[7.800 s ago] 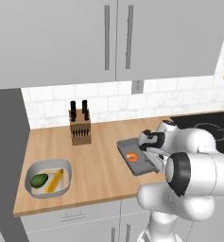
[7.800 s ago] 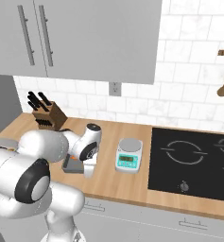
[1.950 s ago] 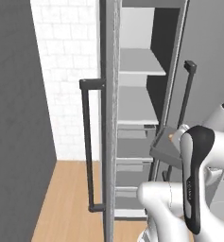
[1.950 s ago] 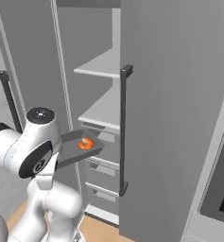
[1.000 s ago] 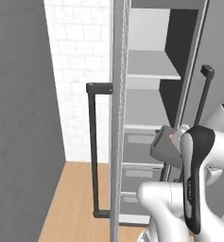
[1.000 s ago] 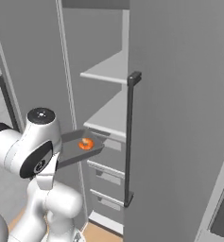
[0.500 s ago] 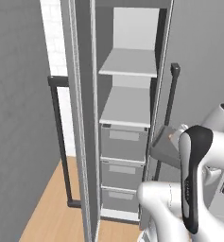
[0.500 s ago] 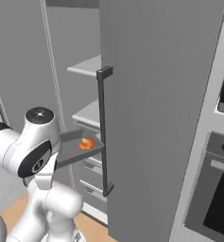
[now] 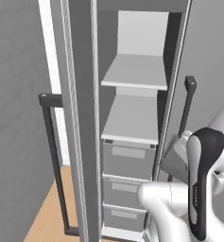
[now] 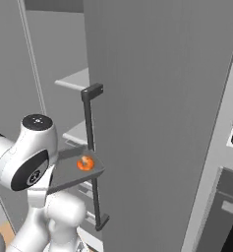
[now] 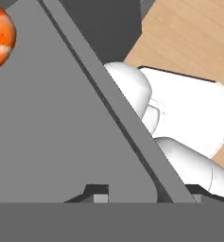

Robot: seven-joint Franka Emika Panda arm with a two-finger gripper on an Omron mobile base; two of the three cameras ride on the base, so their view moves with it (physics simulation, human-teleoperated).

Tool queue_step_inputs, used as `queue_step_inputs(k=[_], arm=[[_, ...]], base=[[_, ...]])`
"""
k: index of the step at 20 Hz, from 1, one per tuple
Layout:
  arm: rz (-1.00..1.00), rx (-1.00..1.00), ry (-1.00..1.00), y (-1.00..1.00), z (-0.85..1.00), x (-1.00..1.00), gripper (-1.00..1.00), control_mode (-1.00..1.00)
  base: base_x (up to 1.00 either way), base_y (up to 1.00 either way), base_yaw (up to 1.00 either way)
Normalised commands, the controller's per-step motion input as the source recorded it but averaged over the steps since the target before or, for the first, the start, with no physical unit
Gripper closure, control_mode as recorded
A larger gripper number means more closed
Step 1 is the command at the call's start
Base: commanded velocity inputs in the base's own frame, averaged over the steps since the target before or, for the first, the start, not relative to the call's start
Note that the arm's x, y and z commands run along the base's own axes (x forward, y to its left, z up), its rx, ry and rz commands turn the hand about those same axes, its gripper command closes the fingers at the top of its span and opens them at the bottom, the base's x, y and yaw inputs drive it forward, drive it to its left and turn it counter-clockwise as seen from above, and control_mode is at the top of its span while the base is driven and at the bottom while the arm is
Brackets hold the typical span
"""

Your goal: Take the meat container that has the shrimp and place it on the second highest rack of the freezer. Then take the vegetable container that has the corn and avocado and place it on the highest rack of the freezer.

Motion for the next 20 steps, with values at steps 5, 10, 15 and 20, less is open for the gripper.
queue_step_inputs(k=[5, 10, 15, 20], arm=[[0.0, 0.0, 0.0, 0.0, 0.0, 0.0, 1.0, 1.0], [0.0, -0.04, 0.0, 0.12, 0.0, 0.0, 1.0, -1.0], [-0.02, -0.09, 0.0, 0.13, 0.0, 0.5, 1.0, -1.0], [0.0, -0.1, 0.02, 0.25, -0.04, 0.69, 1.0, -1.0]], base=[[-0.03, 0.85, 0.07], [-0.25, 0.55, 0.03], [0.0, 0.0, 0.0], [0.0, 0.0, 0.0]])
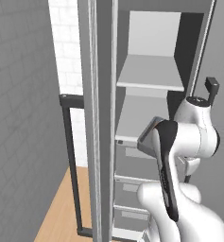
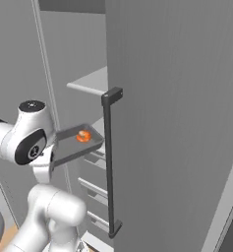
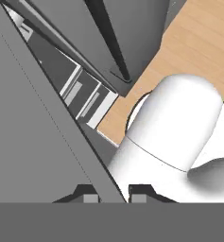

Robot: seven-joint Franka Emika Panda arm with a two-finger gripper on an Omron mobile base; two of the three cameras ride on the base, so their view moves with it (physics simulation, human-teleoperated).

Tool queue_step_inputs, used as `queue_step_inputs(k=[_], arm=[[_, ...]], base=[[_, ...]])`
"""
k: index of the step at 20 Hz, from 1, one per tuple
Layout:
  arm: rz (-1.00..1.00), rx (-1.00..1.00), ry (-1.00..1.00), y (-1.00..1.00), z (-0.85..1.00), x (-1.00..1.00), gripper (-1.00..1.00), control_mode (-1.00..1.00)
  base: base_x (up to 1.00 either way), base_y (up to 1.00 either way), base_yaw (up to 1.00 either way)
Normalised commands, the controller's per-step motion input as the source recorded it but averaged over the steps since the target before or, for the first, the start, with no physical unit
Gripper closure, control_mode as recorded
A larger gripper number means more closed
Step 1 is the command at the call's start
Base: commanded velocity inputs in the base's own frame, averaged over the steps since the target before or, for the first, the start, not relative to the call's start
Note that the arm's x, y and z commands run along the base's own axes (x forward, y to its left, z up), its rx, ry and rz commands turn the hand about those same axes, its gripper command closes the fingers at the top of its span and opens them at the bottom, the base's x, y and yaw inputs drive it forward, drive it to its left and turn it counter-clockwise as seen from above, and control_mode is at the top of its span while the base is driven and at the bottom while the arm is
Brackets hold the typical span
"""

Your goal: Take the meat container that has the shrimp and place it on the second highest rack of the freezer. Then take the vegetable container that has the corn and avocado and place it on the highest rack of the freezer.

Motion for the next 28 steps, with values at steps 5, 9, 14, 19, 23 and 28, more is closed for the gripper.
queue_step_inputs(k=[5, 9, 14, 19, 23, 28], arm=[[0.0, -0.06, 0.08, 0.08, -0.13, 0.97, 1.0, -1.0], [0.0, 0.0, 0.07, -0.11, -0.3, 0.88, 1.0, -1.0], [0.0, 0.0, 0.0, -0.37, -0.38, 0.69, 1.0, -1.0], [0.0, 0.0, 0.0, -0.41, -0.28, 0.61, 1.0, -1.0], [0.0, -0.05, -0.02, -0.01, -0.21, 0.63, 1.0, -1.0], [0.0, -0.07, 0.0, 0.0, -0.19, 0.76, 1.0, -1.0]], base=[[0.0, 0.0, 0.0], [0.0, 0.0, 0.0], [0.0, 0.0, 0.0], [0.0, 0.0, 0.0], [0.0, 0.0, 0.0], [0.0, 0.0, 0.0]])
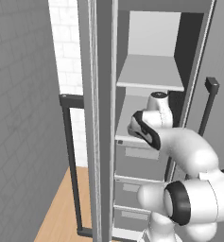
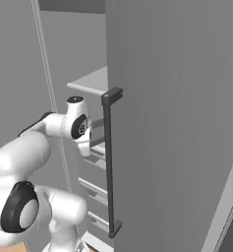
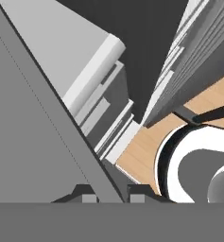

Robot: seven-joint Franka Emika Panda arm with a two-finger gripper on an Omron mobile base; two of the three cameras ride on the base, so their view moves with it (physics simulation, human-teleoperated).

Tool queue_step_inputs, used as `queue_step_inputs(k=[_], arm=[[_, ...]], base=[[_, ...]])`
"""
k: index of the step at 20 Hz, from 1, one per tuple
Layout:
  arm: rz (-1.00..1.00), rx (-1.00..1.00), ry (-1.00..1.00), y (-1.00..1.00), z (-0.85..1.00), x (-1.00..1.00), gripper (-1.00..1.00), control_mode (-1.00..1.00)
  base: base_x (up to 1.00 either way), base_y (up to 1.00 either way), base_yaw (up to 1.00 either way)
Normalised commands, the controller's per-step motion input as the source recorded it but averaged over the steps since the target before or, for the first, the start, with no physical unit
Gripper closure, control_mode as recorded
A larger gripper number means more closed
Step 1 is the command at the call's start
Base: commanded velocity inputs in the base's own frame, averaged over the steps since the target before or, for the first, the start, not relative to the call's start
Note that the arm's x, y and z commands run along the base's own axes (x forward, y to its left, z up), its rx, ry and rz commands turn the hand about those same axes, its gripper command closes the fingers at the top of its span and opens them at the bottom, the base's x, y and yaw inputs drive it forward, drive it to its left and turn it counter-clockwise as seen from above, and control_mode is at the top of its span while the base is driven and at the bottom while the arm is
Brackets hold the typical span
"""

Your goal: Take the meat container that has the shrimp and place it on the second highest rack of the freezer. Then take the vegetable container that has the corn and avocado and place it on the highest rack of the freezer.

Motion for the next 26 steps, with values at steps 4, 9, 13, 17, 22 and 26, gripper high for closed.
queue_step_inputs(k=[4, 9, 13, 17, 22, 26], arm=[[0.0, -0.05, 0.0, -0.01, -0.31, 0.84, 1.0, -1.0], [0.0, -0.01, 0.0, -0.15, -0.32, 0.71, 1.0, -1.0], [0.01, 0.0, 0.0, -0.24, -0.38, 0.63, 1.0, -1.0], [0.02, 0.0, -0.01, -0.19, -0.4, 0.56, 1.0, -1.0], [0.04, -0.02, -0.04, -0.01, -0.33, 0.11, -1.0, -1.0], [0.05, 0.0, -0.18, -0.01, -0.05, -0.44, -1.0, -1.0]], base=[[0.0, 0.0, 0.0], [0.0, 0.0, 0.0], [0.0, 0.0, 0.0], [0.0, 0.0, 0.0], [0.0, 0.0, 0.0], [0.0, 0.0, 0.0]])
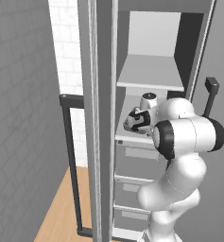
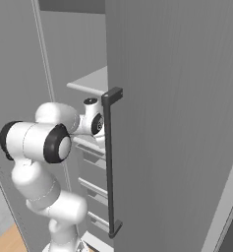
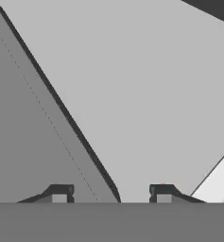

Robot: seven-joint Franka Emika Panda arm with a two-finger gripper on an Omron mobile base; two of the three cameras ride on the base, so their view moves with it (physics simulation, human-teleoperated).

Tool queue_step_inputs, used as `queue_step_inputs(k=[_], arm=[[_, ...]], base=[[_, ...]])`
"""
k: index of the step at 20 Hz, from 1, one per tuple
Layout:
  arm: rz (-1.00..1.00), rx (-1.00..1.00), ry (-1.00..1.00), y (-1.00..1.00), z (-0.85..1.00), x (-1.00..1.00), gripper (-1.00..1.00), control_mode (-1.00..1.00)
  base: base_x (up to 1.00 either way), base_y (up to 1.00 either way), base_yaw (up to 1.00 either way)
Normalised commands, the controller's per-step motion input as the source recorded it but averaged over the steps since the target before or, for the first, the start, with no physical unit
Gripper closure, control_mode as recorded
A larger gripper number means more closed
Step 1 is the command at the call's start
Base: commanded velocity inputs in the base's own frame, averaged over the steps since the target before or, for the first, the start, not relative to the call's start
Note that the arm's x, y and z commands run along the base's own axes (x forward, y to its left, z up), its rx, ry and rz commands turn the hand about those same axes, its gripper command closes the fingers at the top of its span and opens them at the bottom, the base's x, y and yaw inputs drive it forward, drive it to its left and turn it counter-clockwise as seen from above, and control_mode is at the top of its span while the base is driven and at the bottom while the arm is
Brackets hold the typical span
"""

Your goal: Take the meat container that has the shrimp and place it on the second highest rack of the freezer. Then take the vegetable container that has the corn and avocado and place it on the highest rack of the freezer.

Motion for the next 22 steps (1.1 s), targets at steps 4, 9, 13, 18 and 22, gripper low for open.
queue_step_inputs(k=[4, 9, 13, 18, 22], arm=[[0.05, -0.01, -0.4, 0.11, 0.28, -1.0, -1.0, -1.0], [0.03, 0.0, -0.4, 0.08, 0.81, -1.0, -1.0, -1.0], [0.07, 0.06, -0.09, 0.14, 1.0, -0.99, -1.0, -1.0], [0.13, 0.07, 0.26, 0.31, 1.0, -0.79, -1.0, -1.0], [0.15, 0.0, 0.34, 0.06, 1.0, -0.85, -1.0, -1.0]], base=[[0.0, 0.0, 0.0], [0.0, 0.0, 0.0], [0.0, 0.0, 0.0], [0.0, 0.0, 0.0], [0.0, 0.0, 0.0]])
